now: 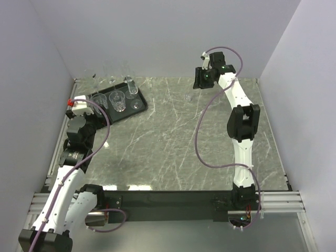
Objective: Place the glasses into the tray
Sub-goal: Grab a glass with a robot arm
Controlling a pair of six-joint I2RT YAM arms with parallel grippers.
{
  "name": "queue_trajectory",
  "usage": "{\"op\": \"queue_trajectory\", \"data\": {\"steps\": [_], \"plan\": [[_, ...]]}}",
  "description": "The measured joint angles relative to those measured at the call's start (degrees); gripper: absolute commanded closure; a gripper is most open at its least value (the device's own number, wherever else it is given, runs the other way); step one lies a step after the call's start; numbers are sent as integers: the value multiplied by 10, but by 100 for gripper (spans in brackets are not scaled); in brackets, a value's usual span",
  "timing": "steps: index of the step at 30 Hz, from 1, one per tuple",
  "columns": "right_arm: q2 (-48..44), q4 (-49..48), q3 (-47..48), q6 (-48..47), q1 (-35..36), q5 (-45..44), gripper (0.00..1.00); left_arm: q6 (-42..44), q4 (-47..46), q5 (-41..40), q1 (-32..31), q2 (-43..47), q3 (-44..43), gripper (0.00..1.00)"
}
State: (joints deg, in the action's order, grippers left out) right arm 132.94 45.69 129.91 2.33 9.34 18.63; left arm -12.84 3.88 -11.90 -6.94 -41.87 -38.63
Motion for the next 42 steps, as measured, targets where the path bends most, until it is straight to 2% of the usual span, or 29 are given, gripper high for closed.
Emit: {"op": "queue_trajectory", "data": {"steps": [2, 17, 26, 32, 35, 39, 42], "plan": [[23, -2, 24, 12, 2, -8, 47, -1, 0, 0, 0, 1, 0, 1], [77, -47, 43, 60, 13, -30, 50, -2, -1, 0, 0, -12, 0, 0], [98, -59, 52, 59, 36, -90, 57, -2, -1, 0, 0, -18, 0, 1], [107, -59, 52, 53, 43, -123, 73, -4, -2, 6, 0, -18, 0, 1], [107, -61, 52, 48, 46, -135, 87, -6, -2, 21, 0, -18, 0, 1], [104, -67, 44, 39, 47, -143, 96, -7, -5, 55, 0, -17, 0, 1], [81, -87, 2, 33, 50, -148, 97, -21, -18, 94, 0, -19, 2, 1]]}}
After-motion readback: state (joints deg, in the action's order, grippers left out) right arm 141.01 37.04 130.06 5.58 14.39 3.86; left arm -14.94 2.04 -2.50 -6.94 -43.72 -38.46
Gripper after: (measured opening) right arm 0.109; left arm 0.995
